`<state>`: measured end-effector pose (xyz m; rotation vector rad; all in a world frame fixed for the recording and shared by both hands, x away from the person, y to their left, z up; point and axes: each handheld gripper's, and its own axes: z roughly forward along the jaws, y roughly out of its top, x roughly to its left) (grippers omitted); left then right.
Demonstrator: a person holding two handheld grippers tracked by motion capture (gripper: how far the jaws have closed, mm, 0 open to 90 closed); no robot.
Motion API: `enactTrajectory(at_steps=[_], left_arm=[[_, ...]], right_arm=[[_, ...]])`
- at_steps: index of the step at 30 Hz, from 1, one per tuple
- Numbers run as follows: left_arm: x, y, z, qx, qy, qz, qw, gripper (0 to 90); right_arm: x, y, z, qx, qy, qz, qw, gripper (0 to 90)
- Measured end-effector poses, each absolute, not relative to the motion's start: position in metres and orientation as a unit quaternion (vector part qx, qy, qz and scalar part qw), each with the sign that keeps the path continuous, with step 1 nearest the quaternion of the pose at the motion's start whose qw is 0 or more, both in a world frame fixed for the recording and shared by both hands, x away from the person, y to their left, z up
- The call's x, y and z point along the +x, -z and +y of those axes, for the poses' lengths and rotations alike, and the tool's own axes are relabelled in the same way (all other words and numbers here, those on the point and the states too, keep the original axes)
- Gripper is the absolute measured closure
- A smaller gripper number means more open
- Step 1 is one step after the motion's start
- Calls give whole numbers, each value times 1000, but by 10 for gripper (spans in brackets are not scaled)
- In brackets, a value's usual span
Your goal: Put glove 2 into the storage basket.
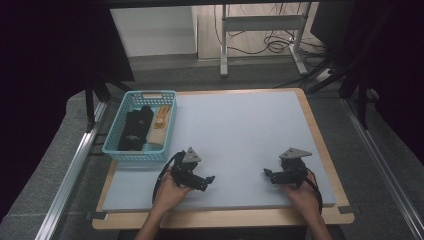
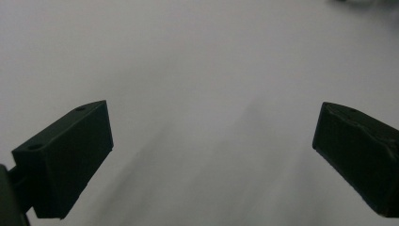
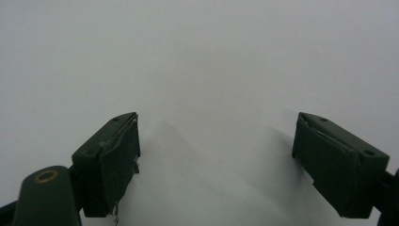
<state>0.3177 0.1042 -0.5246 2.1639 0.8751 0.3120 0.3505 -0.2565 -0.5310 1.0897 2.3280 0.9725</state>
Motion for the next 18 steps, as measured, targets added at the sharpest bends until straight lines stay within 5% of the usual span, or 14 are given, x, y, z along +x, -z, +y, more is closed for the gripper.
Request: enactTrajectory(at_steps=[18], left_arm=[[313,547,103,854,-130,365,347,0]], right_arm=[[350,531,-256,388,-346,831,197,151]])
